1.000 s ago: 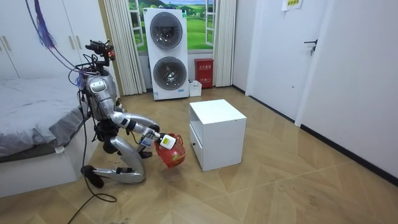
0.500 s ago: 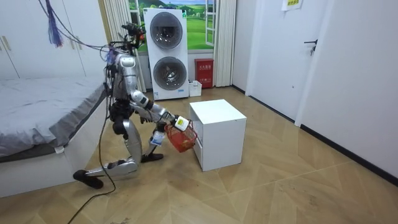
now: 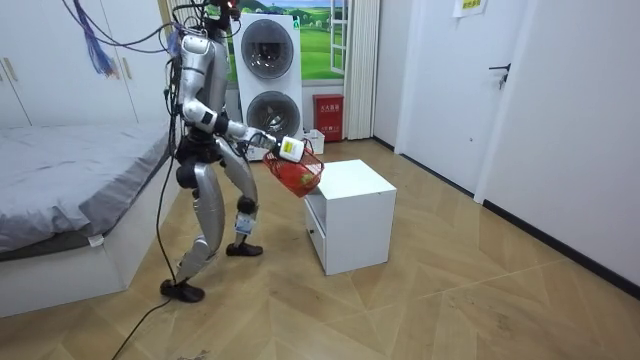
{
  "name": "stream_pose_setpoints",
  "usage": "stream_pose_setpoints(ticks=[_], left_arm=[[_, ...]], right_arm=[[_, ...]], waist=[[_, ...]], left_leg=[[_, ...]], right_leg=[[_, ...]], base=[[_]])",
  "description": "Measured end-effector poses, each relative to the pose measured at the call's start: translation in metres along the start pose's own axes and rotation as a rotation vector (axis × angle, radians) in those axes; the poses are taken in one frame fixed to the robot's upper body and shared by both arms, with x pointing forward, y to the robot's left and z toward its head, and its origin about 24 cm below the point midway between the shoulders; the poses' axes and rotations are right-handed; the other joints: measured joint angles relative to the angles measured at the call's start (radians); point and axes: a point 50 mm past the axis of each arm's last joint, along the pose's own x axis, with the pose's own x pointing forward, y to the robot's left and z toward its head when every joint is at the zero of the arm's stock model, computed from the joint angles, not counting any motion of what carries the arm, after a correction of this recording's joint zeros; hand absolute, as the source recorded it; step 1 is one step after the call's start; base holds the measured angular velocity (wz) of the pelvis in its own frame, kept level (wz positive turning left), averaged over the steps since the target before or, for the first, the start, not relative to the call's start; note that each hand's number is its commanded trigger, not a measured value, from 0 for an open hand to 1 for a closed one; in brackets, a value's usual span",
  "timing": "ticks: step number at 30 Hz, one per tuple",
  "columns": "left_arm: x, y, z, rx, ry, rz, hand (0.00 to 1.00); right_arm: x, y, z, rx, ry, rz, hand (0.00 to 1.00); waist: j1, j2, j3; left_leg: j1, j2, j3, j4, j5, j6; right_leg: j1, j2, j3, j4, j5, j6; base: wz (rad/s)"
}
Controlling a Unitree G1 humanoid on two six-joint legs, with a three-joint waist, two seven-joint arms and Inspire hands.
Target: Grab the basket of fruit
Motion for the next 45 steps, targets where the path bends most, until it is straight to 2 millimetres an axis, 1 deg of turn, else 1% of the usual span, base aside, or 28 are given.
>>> stream_pose_setpoints(ticks=[1, 2, 3, 4, 5, 6, 7, 9, 10, 11, 12, 13, 15, 16, 18, 22, 24, 30, 32, 34, 36, 38, 39, 40, 42, 43, 44, 45], left_arm=[[-0.001, -0.003, -0.007, -0.012, 0.030, -0.005, 0.00], [-0.002, -0.003, -0.011, -0.008, 0.041, -0.007, 0.00], [-0.003, -0.006, -0.013, -0.003, 0.050, -0.021, 0.00], [-0.003, -0.008, -0.012, 0.003, 0.046, -0.036, 0.00], [-0.003, -0.007, -0.012, 0.005, 0.045, -0.037, 0.00], [-0.003, -0.004, -0.015, 0.007, 0.062, -0.030, 0.00], [-0.004, -0.004, -0.017, 0.010, 0.071, -0.030, 0.00], [-0.006, -0.009, -0.027, 0.020, 0.109, -0.044, 0.00], [-0.007, -0.010, -0.029, 0.024, 0.112, -0.048, 0.00], [-0.007, -0.009, -0.031, 0.024, 0.117, -0.047, 0.00], [-0.008, -0.010, -0.032, 0.025, 0.124, -0.049, 0.00], [-0.008, -0.009, -0.034, 0.026, 0.128, -0.046, 0.00], [-0.008, -0.007, -0.036, 0.028, 0.133, -0.042, 0.00], [-0.009, -0.009, -0.036, 0.026, 0.130, -0.046, 0.00], [-0.009, -0.009, -0.038, 0.027, 0.138, -0.048, 0.00], [-0.010, -0.009, -0.040, 0.030, 0.151, -0.048, 0.00], [-0.009, -0.009, -0.039, 0.029, 0.150, -0.048, 0.00], [-0.011, -0.009, -0.043, 0.032, 0.161, -0.050, 0.00], [-0.011, -0.010, -0.044, 0.033, 0.162, -0.054, 0.00], [-0.012, -0.011, -0.046, 0.061, 0.148, -0.072, 0.00], [-0.013, -0.011, -0.047, 0.076, 0.142, -0.077, 0.00], [-0.014, -0.011, -0.050, 0.080, 0.147, -0.080, 0.00], [-0.014, -0.012, -0.051, 0.080, 0.149, -0.082, 0.00], [-0.015, -0.013, -0.052, 0.079, 0.151, -0.093, 0.00], [-0.014, -0.014, -0.045, 0.083, 0.124, -0.107, 0.00], [-0.013, -0.015, -0.039, 0.079, 0.101, -0.113, 0.00], [-0.013, -0.015, -0.039, 0.077, 0.098, -0.114, 0.00], [-0.014, -0.015, -0.044, 0.072, 0.114, -0.117, 0.00]], right_arm=[[-0.003, -0.001, 0.004, -0.004, -0.018, -0.007, 1.00], [-0.005, 0.000, 0.001, 0.002, -0.006, -0.009, 1.00], [-0.009, -0.002, -0.004, 0.017, 0.016, -0.009, 1.00], [-0.011, -0.009, -0.006, 0.014, 0.028, -0.015, 1.00], [-0.011, -0.011, -0.007, 0.016, 0.033, -0.015, 1.00], [-0.012, -0.009, -0.008, 0.027, 0.037, -0.005, 1.00], [-0.014, -0.008, -0.009, 0.028, 0.039, 0.006, 1.00], [-0.017, -0.007, -0.011, 0.034, 0.045, 0.028, 1.00], [-0.019, -0.009, -0.007, 0.034, 0.030, 0.022, 1.00], [-0.019, -0.010, -0.004, 0.034, 0.017, 0.020, 1.00], [-0.020, -0.012, -0.001, 0.029, 0.001, 0.015, 1.00], [-0.023, -0.012, -0.003, 0.033, 0.012, 0.013, 1.00], [-0.025, -0.011, -0.006, 0.040, 0.028, 0.018, 1.00], [-0.025, -0.011, -0.002, 0.038, 0.019, 0.026, 1.00], [-0.024, -0.010, 0.006, 0.038, -0.015, 0.040, 1.00], [-0.024, -0.009, 0.018, 0.035, -0.069, 0.054, 1.00], [-0.024, -0.009, 0.021, 0.036, -0.079, 0.054, 1.00], [-0.023, -0.009, 0.020, 0.038, -0.073, 0.054, 1.00], [-0.023, -0.009, 0.020, 0.038, -0.071, 0.054, 1.00], [-0.024, -0.011, 0.020, 0.033, -0.070, 0.049, 1.00], [-0.023, -0.012, 0.020, 0.037, -0.072, 0.044, 1.00], [-0.023, -0.011, 0.021, 0.043, -0.076, 0.054, 1.00], [-0.023, -0.010, 0.021, 0.046, -0.077, 0.060, 1.00], [-0.022, -0.009, 0.021, 0.054, -0.079, 0.061, 1.00], [-0.022, -0.010, 0.022, 0.057, -0.083, 0.055, 1.00], [-0.021, -0.009, 0.023, 0.058, -0.086, 0.056, 1.00], [-0.021, -0.008, 0.023, 0.061, -0.086, 0.062, 1.00], [-0.020, -0.003, 0.023, 0.072, -0.089, 0.075, 1.00]], waist=[[-0.014, 0.019, 0.0056], [-0.017, 0.012, 0.0065], [-0.031, 0.019, -0.0014], [-0.030, 0.024, -0.0040], [-0.031, 0.021, -0.0062], [-0.028, -0.003, -0.0127], [-0.024, -0.010, -0.0160], [-0.012, -0.012, -0.0153], [0.006, -0.013, -0.0159], [0.011, -0.014, -0.0163], [0.013, -0.001, -0.0127], [0.009, 0.007, -0.0134], [0.009, 0.004, -0.0155], [0.013, 0.002, -0.0163], [0.021, 0.001, -0.0168], [0.024, -0.002, -0.0174], [0.028, -0.003, -0.0176], [0.025, -0.002, -0.0164], [0.026, -0.004, -0.0071], [0.026, -0.007, -0.0082], [0.030, -0.008, -0.0079], [0.045, -0.011, -0.0097], [0.057, -0.011, -0.0078], [0.059, -0.011, -0.0122], [0.061, -0.016, -0.0235], [0.063, -0.024, -0.0228], [0.074, -0.025, -0.0215], [0.098, -0.019, -0.0143]], left_leg=[[-0.022, 0.023, 0.024, 0.045, 0.015, 0.000], [-0.018, 0.033, 0.045, 0.048, 0.016, 0.000], [-0.015, 0.032, 0.094, 0.009, 0.019, 0.004], [-0.017, 0.016, 0.155, -0.056, 0.061, 0.040], [-0.010, 0.016, 0.169, -0.064, 0.074, 0.057], [0.011, 0.020, 0.180, -0.097, 0.101, 0.062], [0.025, 0.021, 0.174, -0.113, 0.107, 0.057], [0.083, 0.021, 0.123, -0.178, 0.126, 0.032], [0.092, 0.019, 0.083, -0.189, 0.135, 0.017], [0.093, 0.019, 0.077, -0.190, 0.139, 0.010], [0.096, 0.028, 0.090, -0.193, 0.145, 0.000], [0.107, 0.040, 0.118, -0.194, 0.147, -0.001], [0.139, 0.060, 0.166, -0.212, 0.148, 0.000], [0.149, 0.071, 0.174, -0.223, 0.148, -0.001], [0.153, 0.079, 0.175, -0.227, 0.150, -0.003], [0.175, 0.078, 0.174, -0.227, 0.150, -0.003], [0.188, 0.078, 0.175, -0.227, 0.150, -0.003], [0.207, 0.083, 0.182, -0.219, 0.150, -0.003], [0.201, 0.086, 0.199, -0.208, 0.149, -0.002], [0.202, 0.085, 0.223, -0.206, 0.141, 0.010], [0.200, 0.083, 0.230, -0.190, 0.134, 0.021], [0.191, 0.083, 0.232, -0.157, 0.129, 0.029], [0.183, 0.084, 0.247, -0.139, 0.121, 0.037], [0.178, 0.082, 0.288, -0.140, 0.104, 0.045], [0.184, 0.076, 0.321, -0.185, 0.090, 0.057], [0.194, 0.070, 0.345, -0.189, 0.082, 0.069], [0.196, 0.072, 0.352, -0.179, 0.079, 0.074], [0.188, 0.099, 0.362, -0.085, 0.072, 0.091]], right_leg=[[0.008, 0.019, -0.022, 0.019, 0.012, -0.020], [0.021, 0.029, -0.021, 0.020, 0.013, -0.022], [0.047, 0.047, -0.022, 0.014, 0.015, -0.026], [0.064, 0.061, -0.023, 0.014, 0.015, -0.026], [0.071, 0.064, -0.024, 0.012, 0.015, -0.026], [0.091, 0.065, -0.032, -0.018, 0.024, -0.035], [0.106, 0.070, -0.042, -0.043, 0.034, -0.037], [0.144, 0.086, -0.076, -0.097, 0.071, -0.023], [0.147, 0.081, -0.077, -0.142, 0.067, -0.029], [0.152, 0.083, -0.081, -0.158, 0.067, -0.039], [0.171, 0.097, -0.100, -0.174, 0.079, -0.068], [0.189, 0.111, -0.106, -0.180, 0.088, -0.072], [0.222, 0.120, -0.109, -0.197, 0.089, -0.073], [0.230, 0.124, -0.111, -0.209, 0.091, -0.077], [0.243, 0.130, -0.121, -0.234, 0.098, -0.089], [0.285, 0.144, -0.123, -0.282, 0.114, -0.086], [0.298, 0.143, -0.124, -0.285, 0.116, -0.086], [0.335, 0.149, -0.117, -0.298, 0.118, -0.089], [0.345, 0.150, -0.104, -0.300, 0.118, -0.089], [0.345, 0.144, -0.105, -0.300, 0.118, -0.089], [0.349, 0.141, -0.103, -0.307, 0.118, -0.089], [0.359, 0.138, -0.086, -0.315, 0.119, -0.086], [0.365, 0.136, -0.063, -0.315, 0.120, -0.086], [0.364, 0.132, -0.050, -0.313, 0.119, -0.085], [0.345, 0.121, -0.026, -0.309, 0.117, -0.081], [0.336, 0.112, -0.015, -0.310, 0.120, -0.068], [0.335, 0.108, -0.014, -0.315, 0.127, -0.055], [0.369, 0.109, -0.002, -0.330, 0.152, -0.036]], base=[[-0.43], [0.25], [0.53], [0.60], [0.50], [0.31], [0.26], [-0.05], [-0.29], [-0.30], [-0.06], [0.08], [0.18], [0.11], [-0.02], [0.07], [0.00], [-0.02], [0.06], [0.16], [0.06], [-0.13], [-0.12], [0.00], [0.32], [0.25], [-0.21], [-0.68]])
